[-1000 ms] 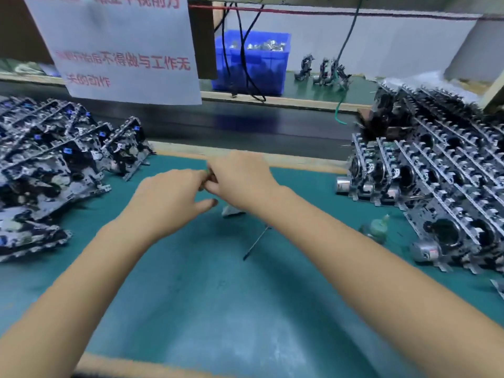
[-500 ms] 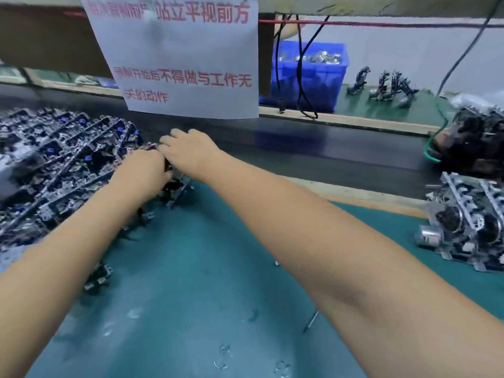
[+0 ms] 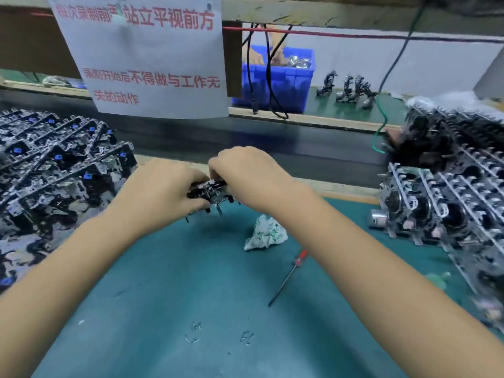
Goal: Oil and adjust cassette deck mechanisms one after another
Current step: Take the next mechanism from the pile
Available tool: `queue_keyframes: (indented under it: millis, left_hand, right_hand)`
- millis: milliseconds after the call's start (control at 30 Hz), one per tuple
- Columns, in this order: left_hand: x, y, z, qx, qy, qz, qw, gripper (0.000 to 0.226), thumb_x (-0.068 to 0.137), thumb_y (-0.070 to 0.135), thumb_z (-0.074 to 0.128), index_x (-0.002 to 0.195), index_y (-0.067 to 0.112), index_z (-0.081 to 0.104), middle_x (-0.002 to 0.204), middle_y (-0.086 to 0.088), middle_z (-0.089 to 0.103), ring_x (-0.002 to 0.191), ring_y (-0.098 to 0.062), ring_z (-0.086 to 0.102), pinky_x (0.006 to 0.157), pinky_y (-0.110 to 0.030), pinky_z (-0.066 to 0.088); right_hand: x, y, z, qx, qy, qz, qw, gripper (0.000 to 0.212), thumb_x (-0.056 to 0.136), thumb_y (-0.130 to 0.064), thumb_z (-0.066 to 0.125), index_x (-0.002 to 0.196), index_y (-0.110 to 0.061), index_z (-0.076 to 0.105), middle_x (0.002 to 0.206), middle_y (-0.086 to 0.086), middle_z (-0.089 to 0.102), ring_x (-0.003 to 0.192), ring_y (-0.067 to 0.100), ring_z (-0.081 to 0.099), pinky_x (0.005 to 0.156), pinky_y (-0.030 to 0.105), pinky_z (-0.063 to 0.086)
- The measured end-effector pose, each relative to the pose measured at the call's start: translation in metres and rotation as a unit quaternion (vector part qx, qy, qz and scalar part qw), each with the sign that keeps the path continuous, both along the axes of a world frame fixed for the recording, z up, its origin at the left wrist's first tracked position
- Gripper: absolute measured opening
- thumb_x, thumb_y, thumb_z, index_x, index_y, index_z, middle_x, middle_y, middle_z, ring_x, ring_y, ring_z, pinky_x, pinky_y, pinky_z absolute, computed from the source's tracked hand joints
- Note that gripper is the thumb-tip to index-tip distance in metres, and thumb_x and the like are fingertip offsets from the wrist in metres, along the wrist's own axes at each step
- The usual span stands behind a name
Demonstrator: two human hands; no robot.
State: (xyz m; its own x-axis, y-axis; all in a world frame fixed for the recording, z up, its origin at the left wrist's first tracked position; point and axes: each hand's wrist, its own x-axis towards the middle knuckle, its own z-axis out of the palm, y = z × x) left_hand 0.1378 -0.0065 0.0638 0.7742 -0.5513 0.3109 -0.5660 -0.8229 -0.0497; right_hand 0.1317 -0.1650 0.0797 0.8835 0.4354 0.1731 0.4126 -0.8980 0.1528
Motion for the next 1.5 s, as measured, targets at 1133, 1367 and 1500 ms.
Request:
queue_keyframes:
  millis: [1133, 1367, 1500]
  left_hand:
    - [-0.183, -0.102, -0.105, -0.193, 0.339, -0.243, 0.888, 0.103, 0.061, 0.056, 0.078, 0.138, 0.051, 0.010, 0.144, 0.040, 0.013, 0.135, 0.014, 0.017, 0.110, -0.011, 0.015]
    - [-0.185, -0.105, -0.111, -0.248, 0.367, -0.231, 0.866, 0.089, 0.061, 0.043, 0.078, 0.130, 0.054, 0.024, 0.134, 0.039, 0.030, 0.131, 0.005, 0.033, 0.108, -0.015, 0.025]
    - [-0.184, -0.105, -0.111, -0.247, 0.379, -0.235, 0.860, 0.090, 0.061, 0.044, 0.079, 0.131, 0.055, 0.024, 0.134, 0.038, 0.031, 0.131, 0.004, 0.033, 0.109, -0.016, 0.025]
  right_hand:
    - [-0.290, -0.153, -0.128, 0.399, -0.176, -0.180, 0.881, 0.027, 0.090, -0.037, 0.049, 0.102, -0.017, 0.063, 0.099, -0.010, 0.049, 0.089, 0.007, 0.048, 0.077, 0.015, 0.038]
    - [-0.289, -0.151, -0.128, 0.441, -0.063, -0.195, 0.874, 0.027, 0.090, -0.046, 0.044, 0.099, -0.026, 0.061, 0.097, -0.019, 0.054, 0.093, 0.000, 0.052, 0.079, 0.015, 0.040]
    - [-0.289, -0.149, -0.127, 0.412, -0.051, -0.190, 0.890, 0.031, 0.089, -0.044, 0.045, 0.094, -0.020, 0.064, 0.096, -0.013, 0.055, 0.092, -0.001, 0.051, 0.080, 0.013, 0.039]
